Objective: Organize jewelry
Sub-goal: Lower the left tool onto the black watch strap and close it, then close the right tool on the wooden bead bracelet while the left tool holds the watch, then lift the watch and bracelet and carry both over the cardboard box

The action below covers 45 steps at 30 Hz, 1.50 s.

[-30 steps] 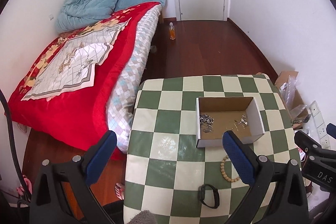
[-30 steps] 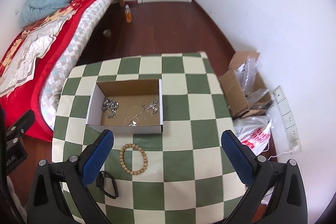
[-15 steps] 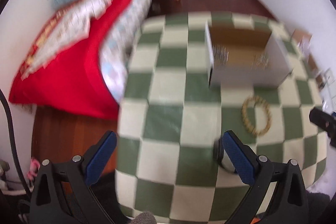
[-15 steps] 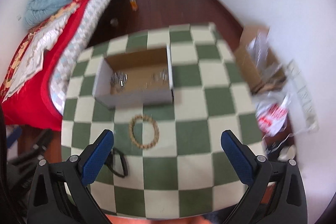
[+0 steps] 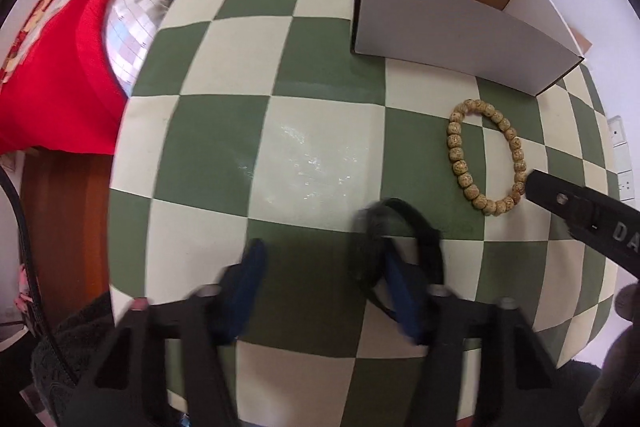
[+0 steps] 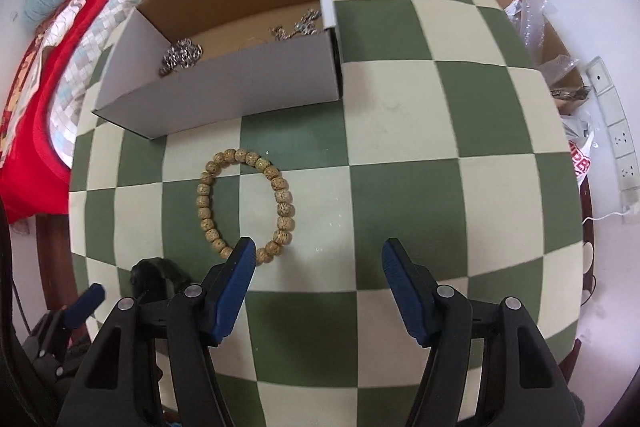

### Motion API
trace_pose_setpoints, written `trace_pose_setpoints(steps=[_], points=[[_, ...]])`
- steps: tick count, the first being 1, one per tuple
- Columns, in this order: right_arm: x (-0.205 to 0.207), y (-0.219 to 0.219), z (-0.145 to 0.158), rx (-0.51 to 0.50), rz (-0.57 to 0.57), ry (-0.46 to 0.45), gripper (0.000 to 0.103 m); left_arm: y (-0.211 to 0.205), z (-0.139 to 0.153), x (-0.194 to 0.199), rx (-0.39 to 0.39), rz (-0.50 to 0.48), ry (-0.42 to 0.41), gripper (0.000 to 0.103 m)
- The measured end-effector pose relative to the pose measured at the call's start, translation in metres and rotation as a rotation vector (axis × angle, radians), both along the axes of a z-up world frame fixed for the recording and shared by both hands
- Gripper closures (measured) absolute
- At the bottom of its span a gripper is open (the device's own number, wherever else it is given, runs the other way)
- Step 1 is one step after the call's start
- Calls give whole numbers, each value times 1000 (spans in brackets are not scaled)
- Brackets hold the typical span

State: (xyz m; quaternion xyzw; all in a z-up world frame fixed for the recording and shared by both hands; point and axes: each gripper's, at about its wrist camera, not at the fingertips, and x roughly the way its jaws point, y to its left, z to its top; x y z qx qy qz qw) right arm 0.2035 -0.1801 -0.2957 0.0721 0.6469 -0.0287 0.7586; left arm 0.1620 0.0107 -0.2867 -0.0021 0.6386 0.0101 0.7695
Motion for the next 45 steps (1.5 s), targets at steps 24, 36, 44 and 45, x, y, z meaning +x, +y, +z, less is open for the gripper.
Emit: trace_pose_setpoints(steps=[24, 36, 44, 45], points=[[-42, 1, -20, -87, 104, 77, 93, 7, 0, -12, -2, -35, -6, 92], [-62, -30, -14, -18, 26, 73, 39, -10, -2, -15, 20, -89, -7, 92], [-53, 6, -21, -125, 103, 48, 50, -10, -2, -12, 23, -96, -3, 92], [-53, 9, -20, -126, 114, 45, 57, -11, -2, -12, 23, -98, -3, 92]])
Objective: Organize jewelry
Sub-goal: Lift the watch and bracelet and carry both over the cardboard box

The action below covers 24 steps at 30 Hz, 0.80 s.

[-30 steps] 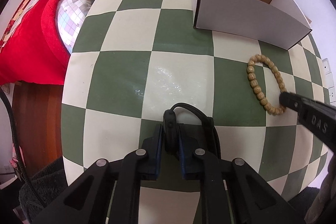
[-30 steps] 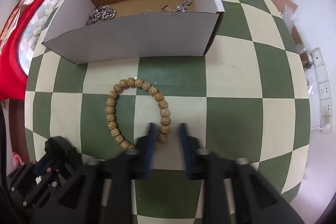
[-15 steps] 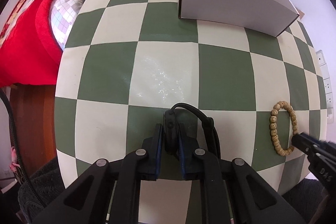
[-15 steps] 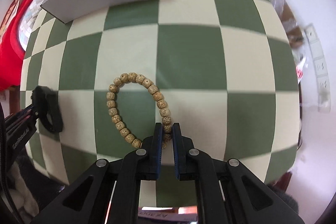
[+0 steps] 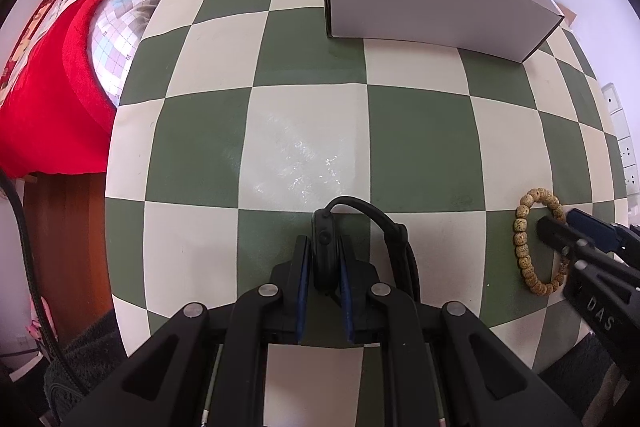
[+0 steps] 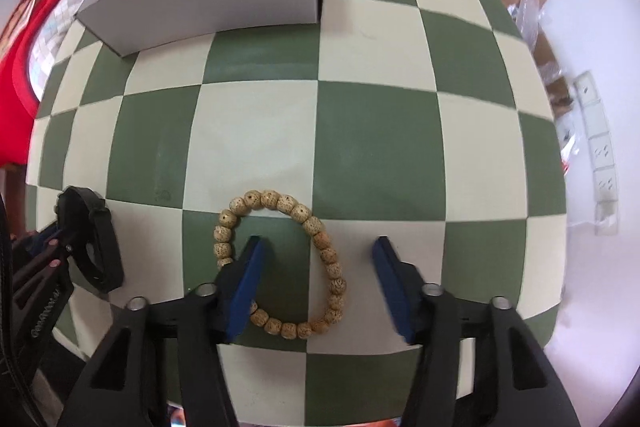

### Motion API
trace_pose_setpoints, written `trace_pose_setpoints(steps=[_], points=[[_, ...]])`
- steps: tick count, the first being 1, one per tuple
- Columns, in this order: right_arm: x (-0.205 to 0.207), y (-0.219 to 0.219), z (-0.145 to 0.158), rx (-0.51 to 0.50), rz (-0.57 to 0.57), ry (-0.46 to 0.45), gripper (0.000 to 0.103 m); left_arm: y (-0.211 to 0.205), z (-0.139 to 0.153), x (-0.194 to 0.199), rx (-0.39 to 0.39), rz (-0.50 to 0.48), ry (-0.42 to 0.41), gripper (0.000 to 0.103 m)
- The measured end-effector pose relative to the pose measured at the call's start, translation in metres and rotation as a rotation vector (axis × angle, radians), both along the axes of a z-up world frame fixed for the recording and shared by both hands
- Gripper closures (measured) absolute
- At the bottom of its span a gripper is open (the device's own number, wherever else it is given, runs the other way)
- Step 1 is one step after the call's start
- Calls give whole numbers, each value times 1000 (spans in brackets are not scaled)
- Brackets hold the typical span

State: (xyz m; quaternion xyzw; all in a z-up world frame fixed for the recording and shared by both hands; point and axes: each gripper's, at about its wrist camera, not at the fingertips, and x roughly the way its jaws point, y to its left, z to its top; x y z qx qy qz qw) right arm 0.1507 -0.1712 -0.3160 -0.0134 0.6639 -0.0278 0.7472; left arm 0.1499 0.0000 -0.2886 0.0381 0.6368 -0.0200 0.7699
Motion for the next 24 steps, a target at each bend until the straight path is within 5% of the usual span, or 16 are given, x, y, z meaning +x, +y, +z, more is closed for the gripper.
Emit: trace_pose_setpoints(steps=[4, 15, 24], points=[[4, 7, 2, -2, 25, 0, 92, 0, 0, 1, -1, 0, 2, 92], [9, -12, 24, 170, -68, -63, 94, 0, 34, 3, -55, -19, -38, 93], [22, -18, 114, 303, -73, -221, 94, -8, 121, 40, -158, -84, -144, 93]])
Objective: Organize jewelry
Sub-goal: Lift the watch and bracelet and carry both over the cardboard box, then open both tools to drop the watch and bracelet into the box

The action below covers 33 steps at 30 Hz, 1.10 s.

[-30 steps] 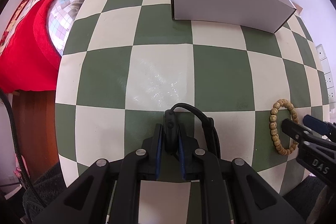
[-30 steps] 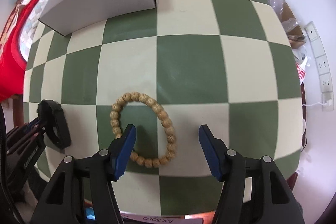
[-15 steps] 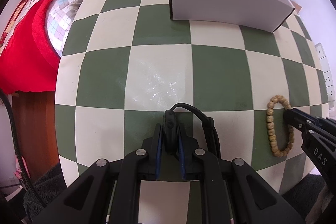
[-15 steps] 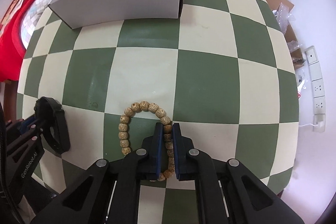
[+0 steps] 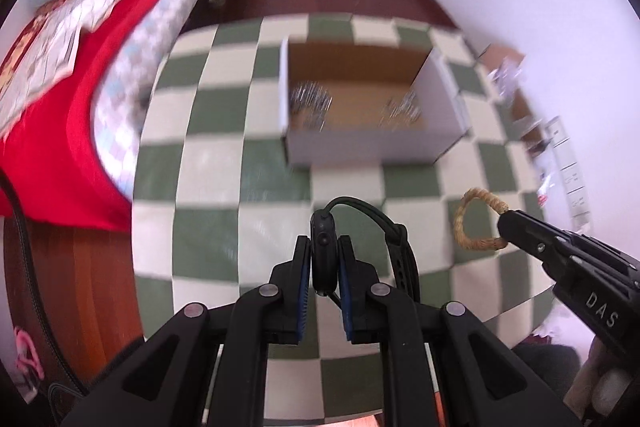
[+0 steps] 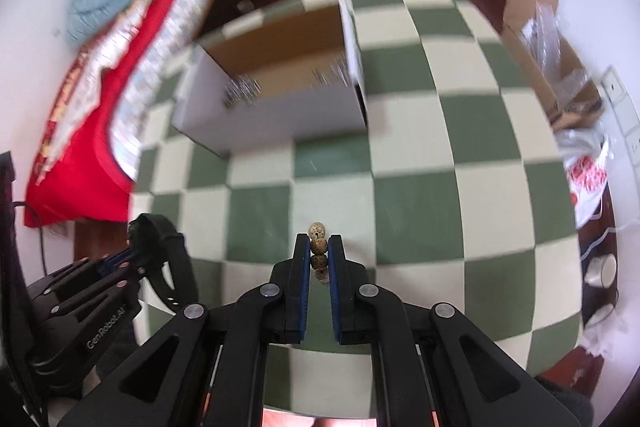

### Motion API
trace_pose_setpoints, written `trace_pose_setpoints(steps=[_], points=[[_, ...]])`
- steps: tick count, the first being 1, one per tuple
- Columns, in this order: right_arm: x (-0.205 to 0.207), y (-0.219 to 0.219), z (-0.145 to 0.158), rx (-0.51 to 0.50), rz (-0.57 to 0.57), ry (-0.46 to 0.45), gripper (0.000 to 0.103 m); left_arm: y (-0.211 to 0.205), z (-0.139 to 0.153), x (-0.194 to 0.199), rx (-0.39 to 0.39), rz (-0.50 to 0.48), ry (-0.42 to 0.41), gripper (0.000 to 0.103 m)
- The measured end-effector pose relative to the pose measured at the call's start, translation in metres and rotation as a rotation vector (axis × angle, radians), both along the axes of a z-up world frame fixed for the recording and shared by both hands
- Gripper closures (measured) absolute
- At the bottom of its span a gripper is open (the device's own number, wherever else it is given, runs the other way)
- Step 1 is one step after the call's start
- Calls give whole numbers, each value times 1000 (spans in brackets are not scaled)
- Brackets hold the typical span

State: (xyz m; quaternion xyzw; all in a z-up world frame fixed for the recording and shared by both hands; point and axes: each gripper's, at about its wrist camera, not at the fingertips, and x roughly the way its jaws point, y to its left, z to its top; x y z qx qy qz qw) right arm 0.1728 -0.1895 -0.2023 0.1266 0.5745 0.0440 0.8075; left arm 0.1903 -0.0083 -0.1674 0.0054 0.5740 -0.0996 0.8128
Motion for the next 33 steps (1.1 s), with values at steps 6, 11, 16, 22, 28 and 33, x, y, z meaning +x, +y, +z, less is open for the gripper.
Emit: trace_pose_setpoints(steps=[6, 11, 16, 22, 28, 33], points=[[35, 4, 71, 29, 27, -128, 94, -10, 45, 57, -40, -71, -38, 93], [86, 10, 94, 23, 46, -162, 94, -18, 44, 118, -42, -89, 0, 93], [140, 16, 69, 9, 49, -100, 94, -25, -3, 168, -70, -77, 151, 93], [183, 19, 20, -43, 54, -5, 94, -31, -43, 198, -52, -38, 251, 91], [201, 13, -7, -35, 46, 62, 93, -22, -45, 211, -75, 43, 284, 58], [203, 4, -14, -14, 17, 118, 78, -16, -24, 210, -43, 62, 214, 11]])
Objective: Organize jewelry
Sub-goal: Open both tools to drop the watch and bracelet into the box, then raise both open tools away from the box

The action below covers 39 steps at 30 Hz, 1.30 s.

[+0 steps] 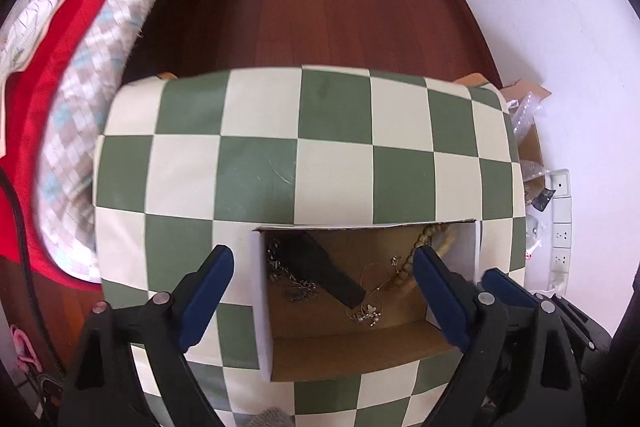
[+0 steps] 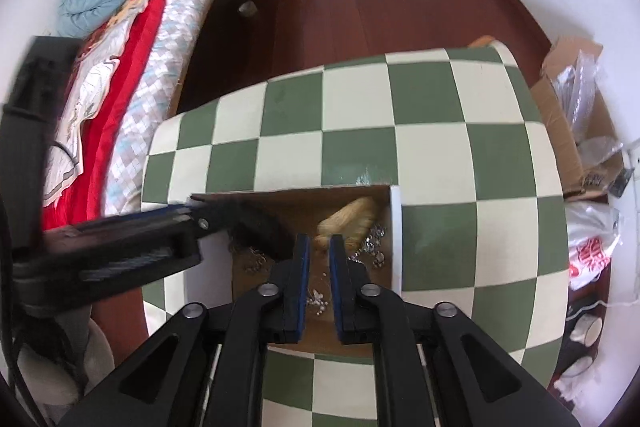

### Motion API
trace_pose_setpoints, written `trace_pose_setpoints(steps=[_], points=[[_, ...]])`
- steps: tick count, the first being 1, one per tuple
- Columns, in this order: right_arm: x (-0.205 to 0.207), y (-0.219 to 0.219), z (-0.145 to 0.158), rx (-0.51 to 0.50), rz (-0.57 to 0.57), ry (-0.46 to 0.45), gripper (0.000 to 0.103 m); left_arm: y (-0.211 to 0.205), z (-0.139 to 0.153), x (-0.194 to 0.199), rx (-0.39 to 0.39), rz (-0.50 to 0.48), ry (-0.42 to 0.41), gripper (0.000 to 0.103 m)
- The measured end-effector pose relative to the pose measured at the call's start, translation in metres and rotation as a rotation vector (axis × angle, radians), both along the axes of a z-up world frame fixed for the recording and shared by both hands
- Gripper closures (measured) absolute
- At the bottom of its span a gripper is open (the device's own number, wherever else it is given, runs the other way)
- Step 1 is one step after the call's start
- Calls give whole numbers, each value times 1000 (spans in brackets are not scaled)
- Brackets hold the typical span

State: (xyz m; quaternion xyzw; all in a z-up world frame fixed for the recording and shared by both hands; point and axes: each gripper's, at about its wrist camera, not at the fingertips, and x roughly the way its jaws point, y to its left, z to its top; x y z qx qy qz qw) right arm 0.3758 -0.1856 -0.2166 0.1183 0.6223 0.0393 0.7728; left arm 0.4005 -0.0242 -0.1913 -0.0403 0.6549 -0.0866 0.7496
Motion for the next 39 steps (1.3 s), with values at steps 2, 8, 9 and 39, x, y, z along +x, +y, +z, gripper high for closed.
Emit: trace_pose_setpoints(steps=[2, 8, 9, 39], points=[[-2, -2, 3, 4, -6, 3, 58, 1, 7, -3, 42, -5, -21, 3], [-16, 7, 12, -51, 27, 35, 17, 17, 30, -23, 212, 36, -159, 0], [-19, 9, 12, -60, 33, 40, 10, 23, 31, -30, 223, 50, -178, 0], [-153, 2, 77, -274, -11, -94, 0, 47, 85, -191, 202, 90, -349, 0]])
